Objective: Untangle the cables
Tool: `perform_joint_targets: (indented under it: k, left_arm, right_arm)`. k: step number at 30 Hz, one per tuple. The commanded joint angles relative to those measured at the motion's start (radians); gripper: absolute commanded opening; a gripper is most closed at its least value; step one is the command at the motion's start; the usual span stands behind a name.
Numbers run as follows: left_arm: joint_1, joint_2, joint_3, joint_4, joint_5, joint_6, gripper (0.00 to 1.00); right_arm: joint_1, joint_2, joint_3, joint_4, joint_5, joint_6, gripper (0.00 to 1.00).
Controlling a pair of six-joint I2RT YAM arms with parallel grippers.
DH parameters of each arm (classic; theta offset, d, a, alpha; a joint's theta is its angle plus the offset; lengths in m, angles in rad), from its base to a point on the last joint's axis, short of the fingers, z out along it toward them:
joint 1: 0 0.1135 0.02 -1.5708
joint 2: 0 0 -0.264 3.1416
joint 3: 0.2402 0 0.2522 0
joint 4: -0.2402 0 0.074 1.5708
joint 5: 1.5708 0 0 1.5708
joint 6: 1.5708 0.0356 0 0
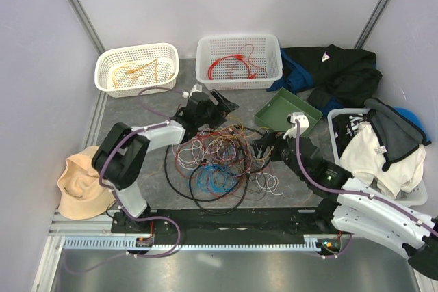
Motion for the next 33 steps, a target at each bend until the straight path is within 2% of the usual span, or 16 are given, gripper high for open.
perform_joint_targets:
  k: [1, 9, 11, 12, 14, 15, 17, 18, 23, 26, 30, 31, 33]
  left_arm:
    - [-0.001, 0.099, 0.041, 0.039, -0.045, -0.115, 0.87]
    - [0.04, 0.196, 0.124, 0.022, -0.09, -0.098, 0.77]
    - [0.057, 0.22, 0.171, 0.022, -0.088, -0.063, 0.67]
    - [0.062, 0.229, 0.188, 0.024, -0.084, -0.04, 0.58]
    - [0.071, 0.258, 0.243, 0.033, -0.076, -0.012, 0.47]
    - [0.074, 0.268, 0.262, 0.035, -0.059, 0.015, 0.3]
    - [0.082, 0.289, 0.308, 0.038, -0.039, 0.034, 0.17]
    - [0.083, 0.289, 0.317, 0.038, 0.0, 0.049, 0.02]
    - [0.088, 0.187, 0.26, 0.075, 0.058, 0.085, 0.02]
    - [0.099, 0.035, 0.214, 0.055, 0.1, 0.129, 0.02]
    - [0.1, -0.192, 0.223, -0.107, 0.122, 0.236, 0.02]
    - [0.1, -0.281, 0.257, -0.144, 0.12, 0.256, 0.02]
    - [0.1, -0.35, 0.312, -0.233, 0.111, 0.321, 0.02]
  right_arm:
    - [0.0, -0.047, -0.007, 0.007, 0.04, -0.019, 0.98]
    - [0.001, -0.083, -0.004, -0.021, 0.071, -0.039, 0.98]
    - [0.001, -0.08, -0.007, -0.021, 0.073, -0.039, 0.98]
    - [0.001, -0.08, -0.01, -0.021, 0.074, -0.039, 0.98]
    - [0.001, -0.077, -0.015, -0.021, 0.076, -0.037, 0.98]
    - [0.001, -0.078, -0.015, -0.024, 0.074, -0.034, 0.98]
    - [0.001, -0.084, -0.012, -0.032, 0.074, -0.034, 0.98]
    - [0.001, -0.089, -0.01, -0.035, 0.077, -0.034, 0.98]
    - [0.001, -0.13, -0.001, -0.053, 0.09, -0.033, 0.98]
    - [0.001, -0.143, 0.01, -0.063, 0.085, -0.036, 0.98]
    - [0.001, -0.147, 0.029, -0.066, 0.08, -0.053, 0.98]
    - [0.001, -0.146, 0.034, -0.064, 0.077, -0.056, 0.98]
    - [0.003, -0.143, 0.054, -0.06, 0.065, -0.069, 0.98]
